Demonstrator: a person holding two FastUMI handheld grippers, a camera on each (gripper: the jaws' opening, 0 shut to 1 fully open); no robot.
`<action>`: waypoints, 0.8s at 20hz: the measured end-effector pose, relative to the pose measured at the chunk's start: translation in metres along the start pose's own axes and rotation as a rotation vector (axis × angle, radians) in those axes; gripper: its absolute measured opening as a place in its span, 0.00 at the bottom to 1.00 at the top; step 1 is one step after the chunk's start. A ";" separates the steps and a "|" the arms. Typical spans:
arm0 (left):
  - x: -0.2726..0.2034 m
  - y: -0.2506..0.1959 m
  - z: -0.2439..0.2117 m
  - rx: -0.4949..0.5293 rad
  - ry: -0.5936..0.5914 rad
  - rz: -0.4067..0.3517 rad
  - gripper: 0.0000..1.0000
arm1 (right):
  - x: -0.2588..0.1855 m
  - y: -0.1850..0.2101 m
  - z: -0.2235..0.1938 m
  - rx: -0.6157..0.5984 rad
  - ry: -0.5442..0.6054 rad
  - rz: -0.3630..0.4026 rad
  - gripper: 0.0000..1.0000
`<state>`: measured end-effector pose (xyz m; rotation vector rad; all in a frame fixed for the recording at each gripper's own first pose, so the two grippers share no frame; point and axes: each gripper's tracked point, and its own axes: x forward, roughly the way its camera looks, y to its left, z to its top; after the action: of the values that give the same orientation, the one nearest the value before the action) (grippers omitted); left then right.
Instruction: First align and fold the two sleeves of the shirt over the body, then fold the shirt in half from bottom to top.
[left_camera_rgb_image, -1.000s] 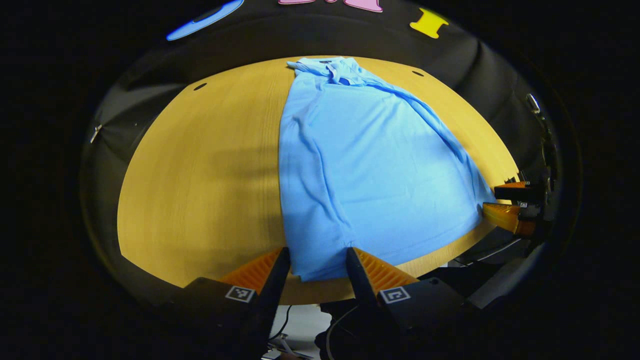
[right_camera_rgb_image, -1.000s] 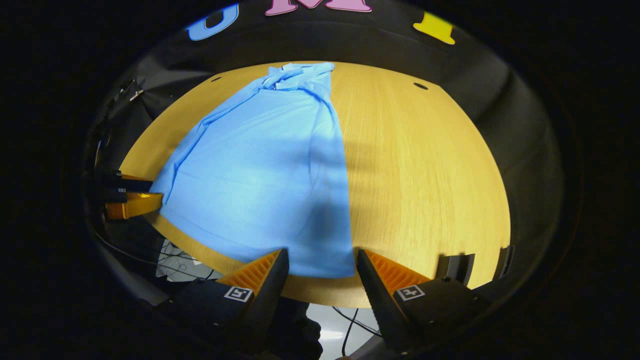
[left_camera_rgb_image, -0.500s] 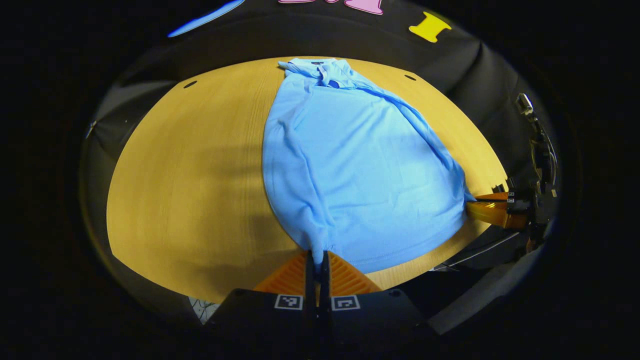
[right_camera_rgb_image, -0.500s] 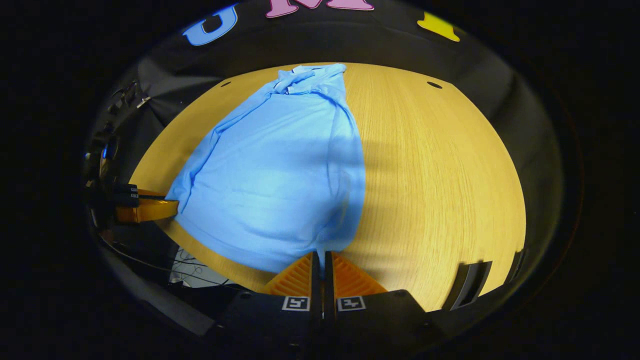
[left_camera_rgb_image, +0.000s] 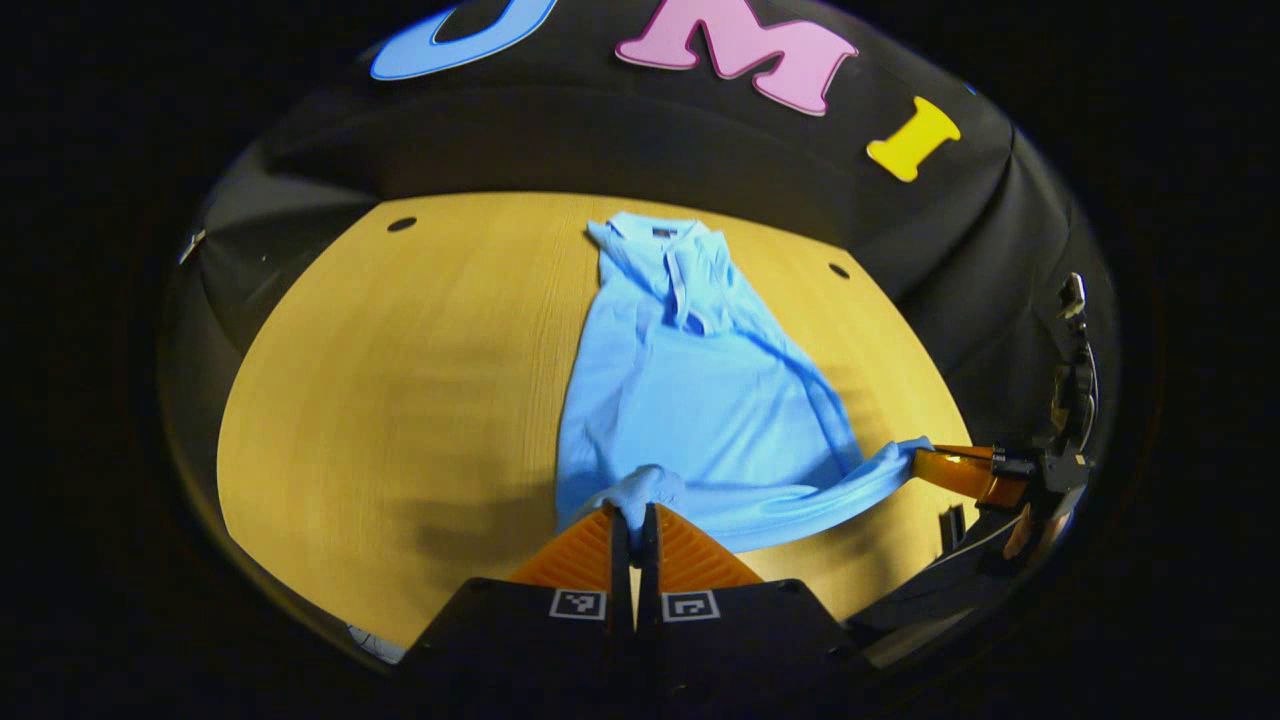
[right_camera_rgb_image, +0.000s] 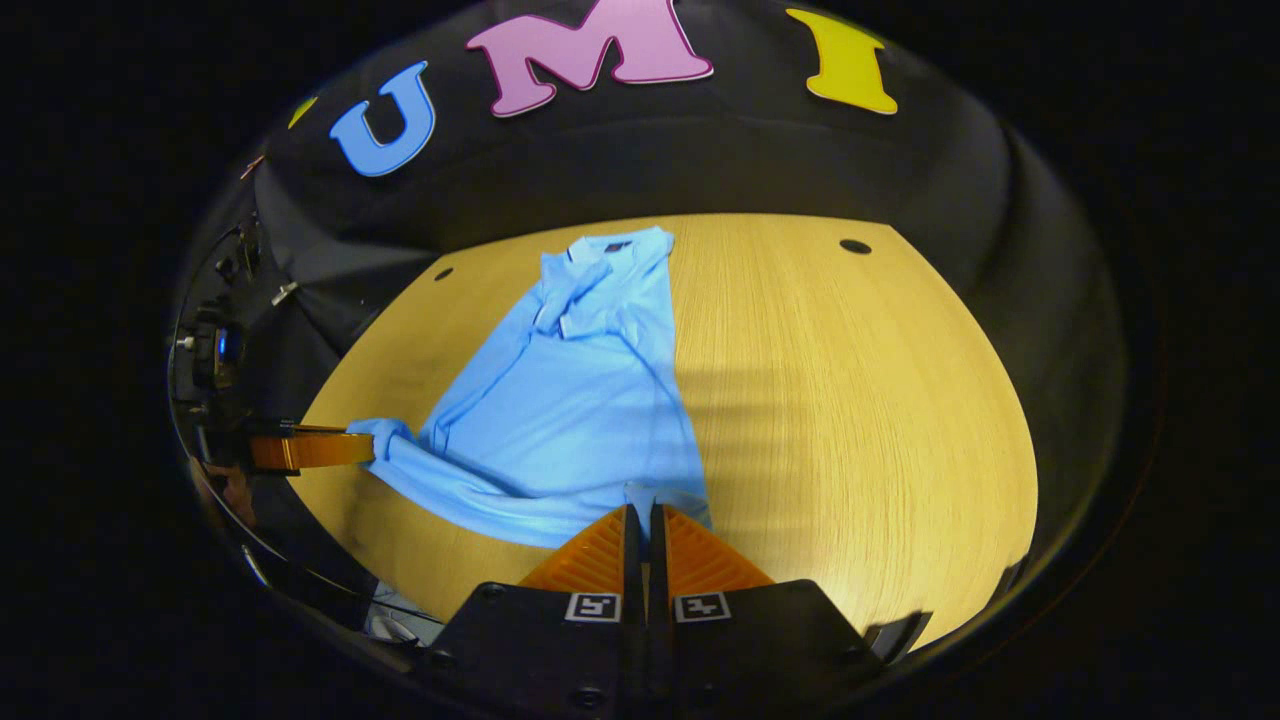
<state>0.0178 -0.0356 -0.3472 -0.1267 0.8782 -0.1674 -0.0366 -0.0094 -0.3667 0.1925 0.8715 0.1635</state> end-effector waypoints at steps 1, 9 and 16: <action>0.006 0.001 0.022 0.005 -0.024 0.003 0.06 | 0.009 -0.003 0.021 0.004 -0.028 -0.003 0.05; 0.083 0.022 0.157 0.043 -0.173 0.093 0.06 | 0.088 -0.030 0.148 0.042 -0.189 -0.055 0.05; 0.165 0.048 0.231 0.088 -0.224 0.163 0.06 | 0.179 -0.044 0.215 0.043 -0.231 -0.078 0.05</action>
<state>0.3041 -0.0118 -0.3338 0.0093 0.6537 -0.0380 0.2453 -0.0338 -0.3751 0.2123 0.6513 0.0486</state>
